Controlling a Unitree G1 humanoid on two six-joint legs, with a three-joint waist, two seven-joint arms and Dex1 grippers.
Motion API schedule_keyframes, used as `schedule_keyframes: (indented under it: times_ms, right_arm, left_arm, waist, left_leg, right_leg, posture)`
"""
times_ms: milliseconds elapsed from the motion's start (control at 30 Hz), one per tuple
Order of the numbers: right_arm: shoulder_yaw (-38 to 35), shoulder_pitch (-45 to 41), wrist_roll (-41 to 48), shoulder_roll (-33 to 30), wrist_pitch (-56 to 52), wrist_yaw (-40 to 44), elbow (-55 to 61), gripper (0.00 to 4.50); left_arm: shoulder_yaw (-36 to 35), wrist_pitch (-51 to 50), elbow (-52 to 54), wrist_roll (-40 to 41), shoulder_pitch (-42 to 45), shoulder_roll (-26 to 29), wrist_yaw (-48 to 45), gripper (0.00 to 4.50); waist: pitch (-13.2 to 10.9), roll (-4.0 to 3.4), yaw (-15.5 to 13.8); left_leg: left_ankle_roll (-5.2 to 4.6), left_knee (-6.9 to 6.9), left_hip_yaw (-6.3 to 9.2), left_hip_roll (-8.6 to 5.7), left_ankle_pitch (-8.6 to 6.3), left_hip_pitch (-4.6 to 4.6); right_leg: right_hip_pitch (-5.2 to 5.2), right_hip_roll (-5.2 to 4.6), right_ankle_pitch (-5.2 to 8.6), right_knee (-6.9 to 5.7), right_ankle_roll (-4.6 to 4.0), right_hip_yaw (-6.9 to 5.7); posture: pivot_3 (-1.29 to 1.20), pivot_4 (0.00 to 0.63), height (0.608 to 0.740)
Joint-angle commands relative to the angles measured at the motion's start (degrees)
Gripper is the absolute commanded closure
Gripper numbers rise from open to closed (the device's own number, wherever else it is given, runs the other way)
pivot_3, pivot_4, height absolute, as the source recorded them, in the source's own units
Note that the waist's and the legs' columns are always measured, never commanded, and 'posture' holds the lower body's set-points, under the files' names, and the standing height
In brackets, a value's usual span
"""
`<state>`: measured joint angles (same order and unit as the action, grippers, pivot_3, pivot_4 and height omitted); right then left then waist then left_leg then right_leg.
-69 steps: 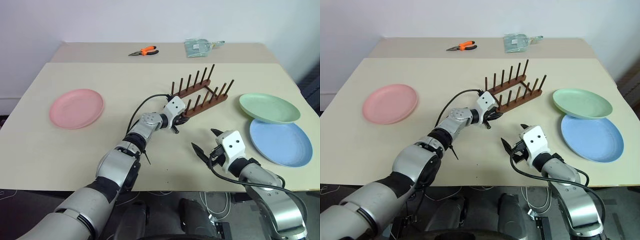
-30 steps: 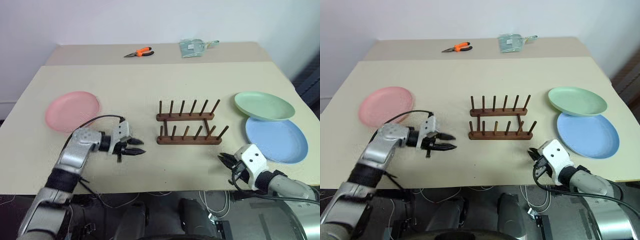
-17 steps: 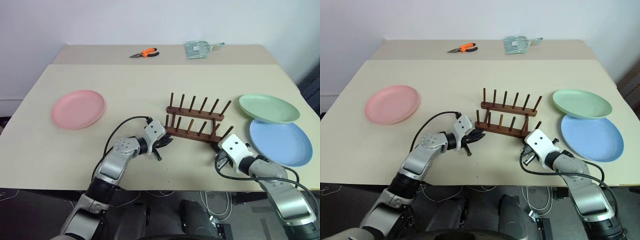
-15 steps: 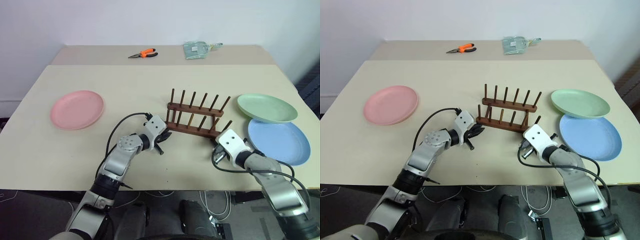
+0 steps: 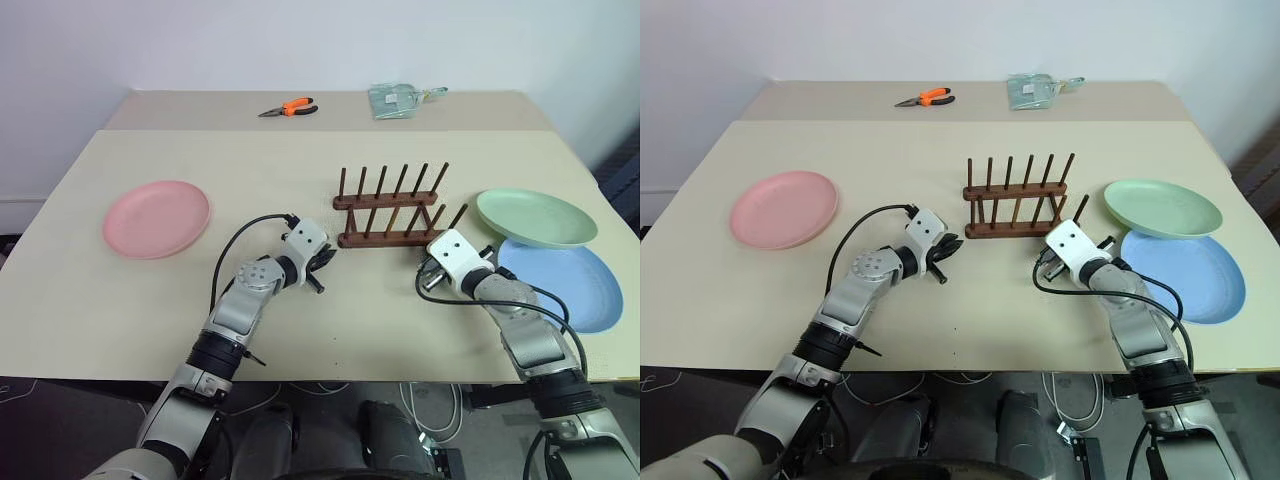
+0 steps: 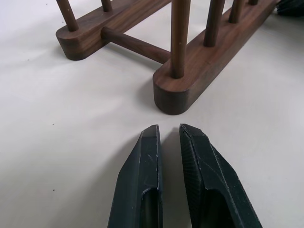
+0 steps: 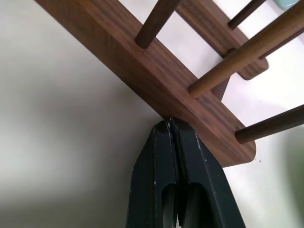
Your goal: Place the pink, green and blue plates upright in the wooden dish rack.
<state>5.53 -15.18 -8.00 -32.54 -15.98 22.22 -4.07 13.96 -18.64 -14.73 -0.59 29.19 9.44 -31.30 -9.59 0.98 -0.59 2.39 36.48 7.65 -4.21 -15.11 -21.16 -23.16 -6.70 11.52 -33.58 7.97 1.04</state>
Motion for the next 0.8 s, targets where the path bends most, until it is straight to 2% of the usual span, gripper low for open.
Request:
schedule_keyframes:
  times_ms: [33,67,133,167,200,233,300,367,400,433,600,700,800]
  right_arm:
    - [-0.4,0.6,-0.6,0.2,-0.2,0.0,-0.5,4.5]
    - [-0.7,1.1,-0.2,-0.2,-0.3,0.8,0.7,4.5]
    - [-2.3,3.3,2.1,-1.9,-1.2,4.0,5.3,3.96]
    - [-3.4,4.8,3.9,-2.9,-1.5,6.2,8.7,3.66]
    - [-4.3,6.0,5.5,-3.7,-1.7,8.2,11.9,3.17]
    - [-5.1,7.1,7.4,-4.5,-2.1,10.2,15.5,2.68]
    - [-5.9,8.1,9.3,-5.2,-2.9,12.2,19.3,1.65]
    - [-6.1,8.2,12.5,-5.6,-4.8,14.8,25.4,0.59]
    - [-5.2,7.5,13.6,-5.8,-5.5,16.4,27.9,0.17]
    - [-4.3,6.7,14.1,-6.0,-5.8,17.6,29.4,0.09]
    - [0.2,0.6,13.5,-3.9,-5.0,19.3,27.4,0.09]
    - [2.6,-1.9,12.6,-2.9,-3.5,20.0,25.0,0.09]
    - [4.6,-3.5,12.6,-1.7,-2.0,20.9,23.5,0.09]
  left_arm:
    - [0.8,-0.7,1.2,-0.1,-1.3,0.4,-0.8,3.85]
    - [0.7,-0.9,2.0,0.0,-1.7,0.7,-1.1,3.85]
    - [-0.2,-1.3,4.1,0.7,-3.0,2.5,-2.6,3.91]
    - [-1.7,-2.0,5.2,1.6,-3.6,3.8,-3.2,3.65]
    - [-3.0,-2.5,6.2,2.3,-4.1,5.1,-3.6,3.36]
    - [-4.4,-2.5,7.0,2.9,-4.5,6.9,-4.0,3.04]
    - [-5.6,-2.4,7.9,3.5,-4.9,8.7,-4.2,2.06]
    - [-13.4,-2.7,7.4,4.5,-3.5,9.6,3.2,1.0]
    - [-19.3,-2.8,6.1,4.6,-1.7,10.1,10.2,0.59]
    - [-24.2,-3.0,5.3,4.7,0.0,10.3,16.5,0.02]
    - [-40.7,-8.5,7.8,3.9,4.0,10.0,39.7,0.02]
    - [-46.4,-13.2,11.6,5.1,3.8,8.8,46.2,0.02]
    - [-54.5,-19.7,14.3,10.3,3.6,6.2,50.8,0.02]
  waist:
    - [0.0,0.0,0.0]
    - [0.0,0.0,0.0]
    - [0.0,-0.01,0.0]
    - [0.0,-0.01,0.0]
    - [0.0,-0.01,0.0]
    - [0.0,-0.01,0.1]
    - [0.0,-0.05,0.8]
    - [-0.1,-0.08,1.3]
    - [-0.1,-0.06,1.4]
    - [-0.2,0.02,1.5]
    - [-0.2,0.11,1.2]
    - [-0.2,0.17,1.1]
    - [-0.2,0.2,0.3]
  left_leg:
    - [0.0,0.0,0.0,0.0,0.0,0.0]
    - [0.0,0.0,0.0,0.0,0.0,0.0]
    - [0.0,-0.02,0.01,0.0,0.0,-0.01]
    - [0.0,-0.07,0.01,0.0,0.0,-0.01]
    - [0.0,-0.11,0.03,0.0,0.0,-0.01]
    - [0.0,-0.17,0.03,0.0,0.0,-0.03]
    - [0.0,-0.26,0.03,0.04,0.0,-0.03]
    - [0.03,-0.24,0.03,0.05,0.01,-0.02]
    - [0.03,-0.24,0.03,0.05,0.02,-0.03]
    - [0.04,-0.24,0.06,0.07,0.02,-0.04]
    - [0.07,-0.24,0.16,0.04,0.04,-0.09]
    - [0.08,-0.24,0.14,-0.02,0.03,-0.13]
    - [0.09,-0.24,0.18,-0.04,0.04,-0.17]
  right_leg:
    - [0.0,0.0,0.0,0.0,0.0,0.0]
    - [0.0,0.0,0.0,0.0,0.0,0.0]
    - [-0.01,0.0,0.0,0.0,0.0,0.0]
    - [-0.02,0.0,0.0,0.0,0.0,0.0]
    - [-0.03,0.0,0.0,0.01,-0.01,0.0]
    - [-0.08,0.0,0.0,0.01,-0.02,0.0]
    - [-0.17,0.02,0.0,0.0,-0.02,0.01]
    - [-0.19,0.02,0.04,-0.03,0.05,0.0]
    - [-0.19,0.02,0.09,-0.04,0.13,0.01]
    - [-0.22,0.04,0.09,-0.06,0.13,0.0]
    - [-0.27,0.03,0.1,-0.08,0.15,-0.03]
    - [-0.26,-0.01,-0.01,0.02,0.01,-0.02]
    - [-0.28,-0.01,-0.01,0.01,0.0,-0.07]
  posture:
    - [0.0,0.15,0.74]
    - [0.0,0.15,0.74]
    - [0.0,0.15,0.74]
    - [0.0,0.15,0.74]
    - [0.0,0.15,0.74]
    - [0.0,0.15,0.74]
    - [0.0,0.15,0.74]
    - [0.0,0.15,0.74]
    - [0.0,0.15,0.74]
    - [0.0,0.15,0.74]
    - [0.0,0.15,0.74]
    - [0.0,0.15,0.74]
    - [0.0,0.15,0.74]
